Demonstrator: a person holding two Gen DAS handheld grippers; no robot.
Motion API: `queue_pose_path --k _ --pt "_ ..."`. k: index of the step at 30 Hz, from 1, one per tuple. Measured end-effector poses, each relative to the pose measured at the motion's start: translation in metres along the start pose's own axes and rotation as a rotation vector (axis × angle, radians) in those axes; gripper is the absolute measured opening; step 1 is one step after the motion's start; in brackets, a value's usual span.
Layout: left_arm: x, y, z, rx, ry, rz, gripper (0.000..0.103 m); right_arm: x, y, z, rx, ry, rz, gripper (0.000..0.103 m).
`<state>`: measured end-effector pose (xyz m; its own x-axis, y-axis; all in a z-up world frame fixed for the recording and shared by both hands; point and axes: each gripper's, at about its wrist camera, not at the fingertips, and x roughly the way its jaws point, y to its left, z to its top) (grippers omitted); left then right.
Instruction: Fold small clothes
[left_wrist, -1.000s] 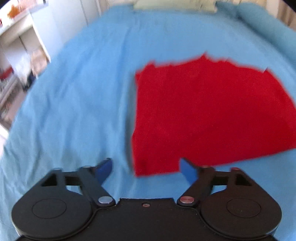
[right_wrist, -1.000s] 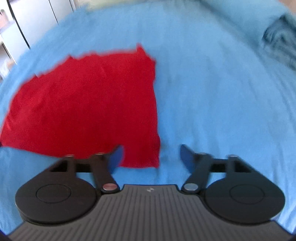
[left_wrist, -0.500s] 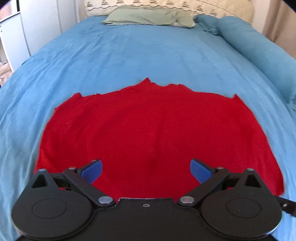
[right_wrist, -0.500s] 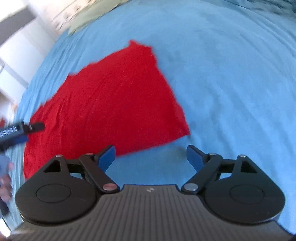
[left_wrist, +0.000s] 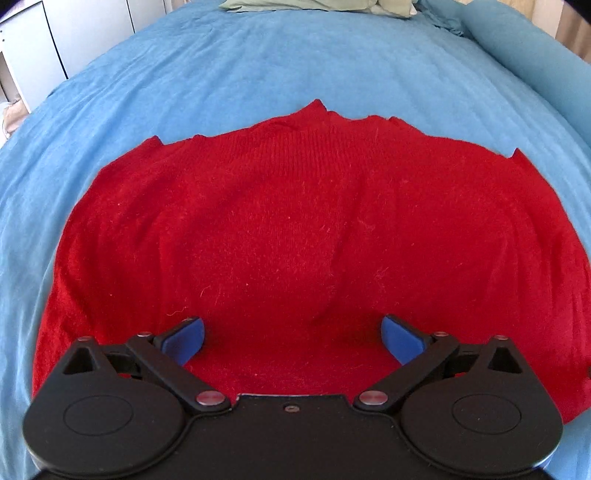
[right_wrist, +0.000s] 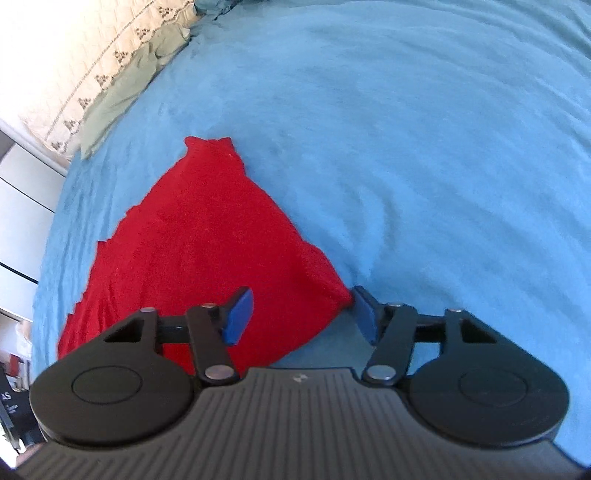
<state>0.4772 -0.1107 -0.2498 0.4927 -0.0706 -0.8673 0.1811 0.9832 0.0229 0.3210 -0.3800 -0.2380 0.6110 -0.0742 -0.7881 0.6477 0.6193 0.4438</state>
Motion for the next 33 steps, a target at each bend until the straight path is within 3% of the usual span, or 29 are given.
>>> queue_pose_path --k 3,8,13,19,23,27,30,33 --pt "0.004 -0.005 0.001 0.023 0.012 0.020 0.103 0.002 0.004 0.002 -0.032 0.007 -0.033 0.032" --pt "0.006 -0.007 0.009 0.025 0.058 0.028 0.103 -0.009 0.020 0.002 -0.056 -0.014 -0.023 0.026" --pt "-0.002 0.007 0.022 -0.005 0.123 0.004 0.100 -0.035 0.063 0.012 -0.103 -0.056 0.126 0.024" --pt "-0.053 0.079 0.014 -0.047 0.052 0.055 0.097 -0.051 0.154 0.011 -0.265 -0.059 0.364 0.024" --pt "-0.083 0.141 -0.014 -0.055 0.040 0.125 0.097 -0.045 0.219 -0.025 -0.428 0.021 0.528 0.024" --pt "-0.094 0.192 -0.055 -0.073 0.078 0.184 0.097 -0.021 0.267 -0.087 -0.602 0.220 0.660 0.023" --pt "-0.092 0.215 -0.081 -0.098 0.125 0.205 0.097 0.008 0.287 -0.141 -0.757 0.363 0.642 0.023" --pt "-0.092 0.227 -0.096 -0.134 0.140 0.197 0.097 0.033 0.289 -0.184 -0.855 0.423 0.541 0.023"
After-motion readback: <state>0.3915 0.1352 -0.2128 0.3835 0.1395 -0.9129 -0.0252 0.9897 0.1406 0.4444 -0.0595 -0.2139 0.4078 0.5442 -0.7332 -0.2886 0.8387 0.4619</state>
